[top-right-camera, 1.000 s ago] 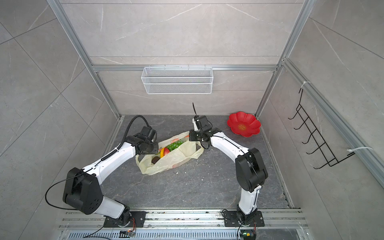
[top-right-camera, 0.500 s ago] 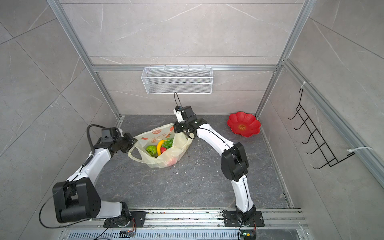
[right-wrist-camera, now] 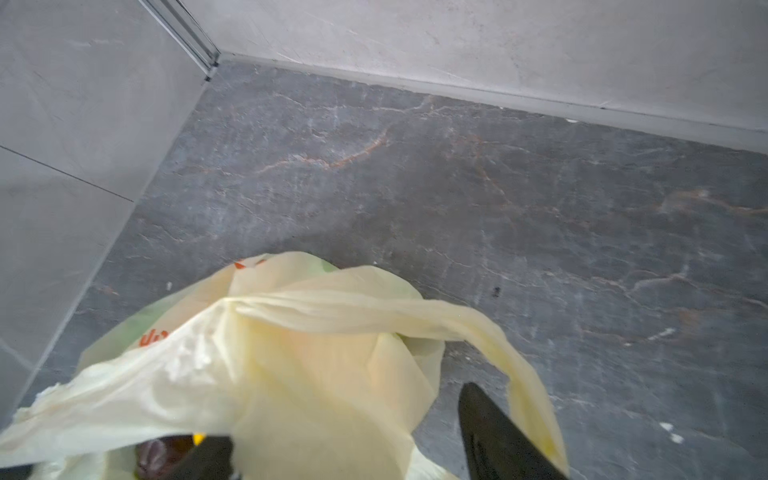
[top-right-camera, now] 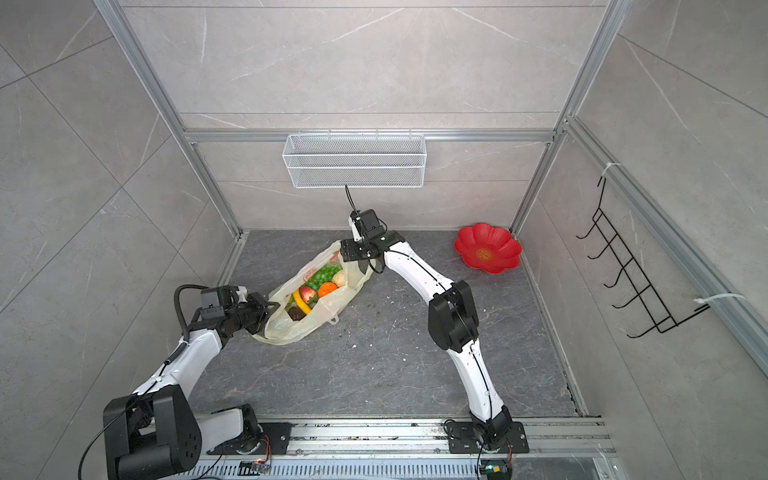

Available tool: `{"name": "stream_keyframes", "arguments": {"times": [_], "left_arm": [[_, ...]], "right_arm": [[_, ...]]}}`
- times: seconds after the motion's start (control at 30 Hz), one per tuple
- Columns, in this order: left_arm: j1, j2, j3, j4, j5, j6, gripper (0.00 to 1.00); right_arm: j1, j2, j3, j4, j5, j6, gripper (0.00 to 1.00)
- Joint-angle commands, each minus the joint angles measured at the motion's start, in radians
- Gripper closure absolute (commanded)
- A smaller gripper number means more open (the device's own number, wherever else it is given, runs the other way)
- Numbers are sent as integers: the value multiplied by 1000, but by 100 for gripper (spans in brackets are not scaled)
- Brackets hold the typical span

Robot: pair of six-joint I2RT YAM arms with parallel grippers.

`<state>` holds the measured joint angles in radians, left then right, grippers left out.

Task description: Take the fake fruits out of the plastic bag

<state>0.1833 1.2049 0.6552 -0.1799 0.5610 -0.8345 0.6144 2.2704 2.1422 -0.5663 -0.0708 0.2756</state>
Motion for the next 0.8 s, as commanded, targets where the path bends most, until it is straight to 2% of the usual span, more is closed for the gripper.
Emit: {"name": "stream_keyframes", "arguments": {"times": [0.0, 0.2, 0.3, 0.47, 0.57, 0.73, 0.77], "left_arm": [[-20, -35, 18, 25, 43, 31, 100], [-91, -20, 44, 65, 21, -3, 100], [-108, -28, 47, 90, 27, -31, 100], [-109, -60, 49, 115, 44, -74, 100], [-107, -87, 40, 148, 56, -111, 100], [-67, -129, -7, 189, 60, -165, 100], [-57, -127, -19, 204, 66, -173, 100]], "right_arm": [[59, -152, -116, -24, 119, 13, 19], [141, -255, -302, -25, 214, 123, 17], [141, -240, -341, 10, 160, 189, 19], [115, -173, -317, 58, 28, 235, 32], [78, -181, -363, 101, -28, 263, 47], [-28, -313, -673, 373, -179, 318, 82], [-44, -332, -733, 432, -207, 324, 86]]}}
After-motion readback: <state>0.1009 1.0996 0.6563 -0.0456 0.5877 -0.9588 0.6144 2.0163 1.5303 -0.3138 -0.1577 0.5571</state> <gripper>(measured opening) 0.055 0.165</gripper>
